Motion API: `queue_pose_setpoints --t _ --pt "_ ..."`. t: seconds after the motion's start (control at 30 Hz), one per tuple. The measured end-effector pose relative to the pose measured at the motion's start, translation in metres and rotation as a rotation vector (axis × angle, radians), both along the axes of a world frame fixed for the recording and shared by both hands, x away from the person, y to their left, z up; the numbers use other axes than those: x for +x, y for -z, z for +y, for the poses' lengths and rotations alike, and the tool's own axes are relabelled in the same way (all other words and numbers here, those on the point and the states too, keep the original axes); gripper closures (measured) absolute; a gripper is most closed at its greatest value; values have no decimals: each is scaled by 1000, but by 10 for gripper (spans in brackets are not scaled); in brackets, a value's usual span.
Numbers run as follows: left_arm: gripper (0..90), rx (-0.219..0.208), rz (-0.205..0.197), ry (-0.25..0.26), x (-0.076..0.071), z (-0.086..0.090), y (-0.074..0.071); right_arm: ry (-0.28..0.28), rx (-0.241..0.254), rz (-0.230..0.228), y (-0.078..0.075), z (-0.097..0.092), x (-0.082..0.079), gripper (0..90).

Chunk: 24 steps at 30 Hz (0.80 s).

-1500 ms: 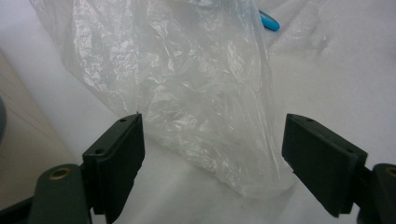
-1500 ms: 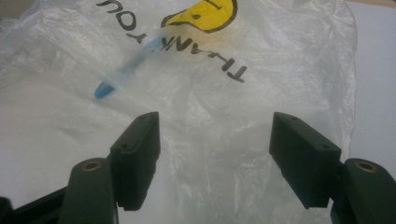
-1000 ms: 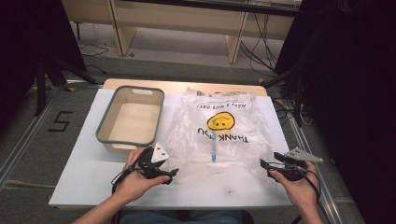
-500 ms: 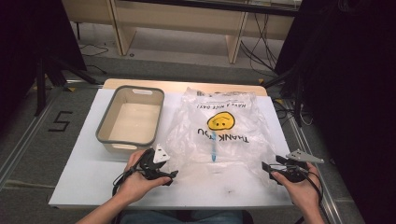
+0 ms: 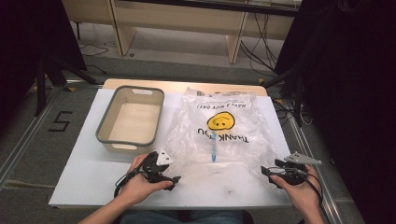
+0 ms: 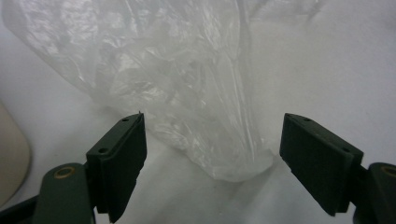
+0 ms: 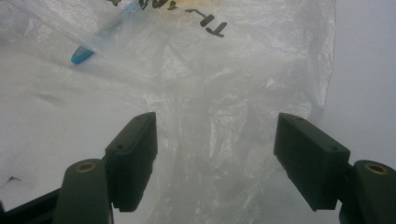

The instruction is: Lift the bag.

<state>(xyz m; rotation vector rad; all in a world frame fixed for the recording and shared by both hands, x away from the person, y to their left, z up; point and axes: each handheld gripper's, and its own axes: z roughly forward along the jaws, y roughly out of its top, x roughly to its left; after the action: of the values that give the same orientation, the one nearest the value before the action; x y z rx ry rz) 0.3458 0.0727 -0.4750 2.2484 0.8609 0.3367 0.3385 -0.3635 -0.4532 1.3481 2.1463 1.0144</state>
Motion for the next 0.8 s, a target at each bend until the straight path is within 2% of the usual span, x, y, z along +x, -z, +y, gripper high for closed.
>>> queue_pose_setpoints --t 0.2,0.33,0.4,0.53,0.57,0.6,0.63,0.8 --pt "231 7 4 -3 -2 -2 0 3 -5 6 0 -1 -2 313" --pt "248 32 21 -35 -3 -3 3 -1 -10 19 1 1 -2 313" --pt "278 30 44 -45 -2 -3 5 -3 -15 36 2 1 -2 312" --pt "375 42 60 -58 -4 -4 7 -8 -22 71 5 1 -3 312" --pt "397 55 73 -57 -5 -6 8 -16 -38 100 7 3 -4 312" --pt "420 55 73 -57 -5 -6 8 -16 -38 100 7 3 -4 312" --pt "434 61 79 -51 -5 -6 8 -20 -51 125 9 5 -5 312" --pt "503 61 90 -53 -6 -7 7 -17 -84 148 10 5 -8 317"
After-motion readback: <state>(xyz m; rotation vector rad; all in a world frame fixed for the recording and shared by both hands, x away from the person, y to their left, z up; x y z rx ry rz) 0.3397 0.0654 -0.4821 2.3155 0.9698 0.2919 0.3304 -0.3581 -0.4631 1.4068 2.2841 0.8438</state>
